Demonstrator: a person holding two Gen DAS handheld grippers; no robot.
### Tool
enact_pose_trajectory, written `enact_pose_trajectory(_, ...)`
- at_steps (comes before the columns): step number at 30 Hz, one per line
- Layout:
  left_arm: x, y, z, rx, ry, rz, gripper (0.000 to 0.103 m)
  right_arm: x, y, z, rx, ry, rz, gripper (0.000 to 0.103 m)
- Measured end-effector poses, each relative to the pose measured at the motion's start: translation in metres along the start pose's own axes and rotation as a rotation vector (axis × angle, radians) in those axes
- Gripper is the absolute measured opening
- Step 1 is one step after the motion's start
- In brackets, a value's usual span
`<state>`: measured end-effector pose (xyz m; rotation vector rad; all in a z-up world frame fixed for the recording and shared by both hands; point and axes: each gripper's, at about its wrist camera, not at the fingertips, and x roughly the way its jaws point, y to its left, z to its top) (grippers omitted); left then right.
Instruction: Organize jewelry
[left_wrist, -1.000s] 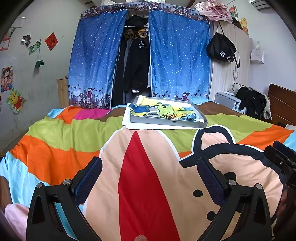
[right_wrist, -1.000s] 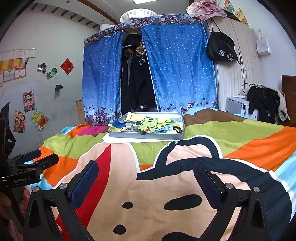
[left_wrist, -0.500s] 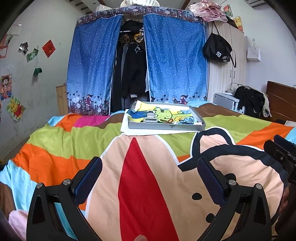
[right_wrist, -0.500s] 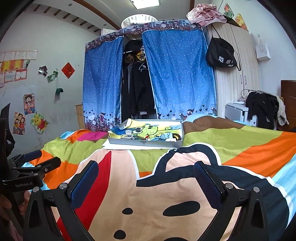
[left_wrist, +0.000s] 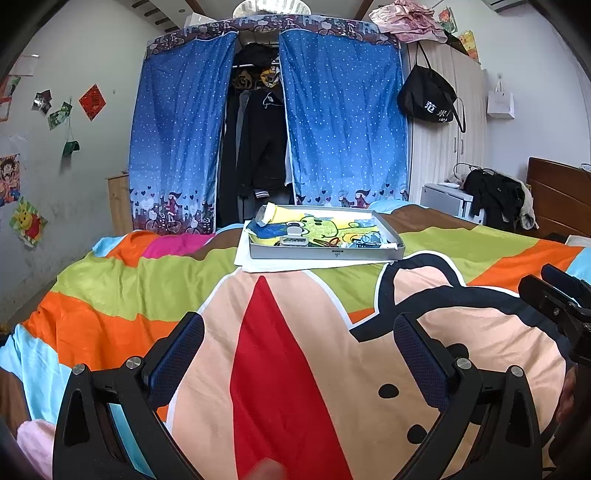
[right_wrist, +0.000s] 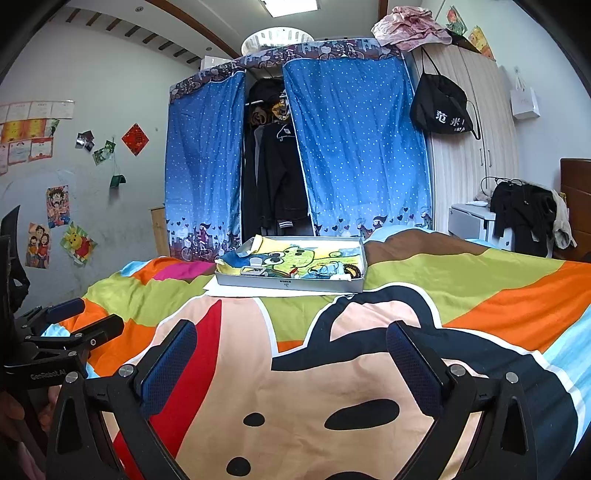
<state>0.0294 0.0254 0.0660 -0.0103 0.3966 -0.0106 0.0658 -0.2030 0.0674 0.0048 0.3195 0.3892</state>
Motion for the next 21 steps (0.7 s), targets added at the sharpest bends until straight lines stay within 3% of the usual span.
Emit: enact_pose_trajectory(21,-0.0003,-0.0017,-0.0052,-0.004,-0.007,0.018,0.101,0.0028,-0.0030,-0.0053,0.000,0.017,0.000,0.103)
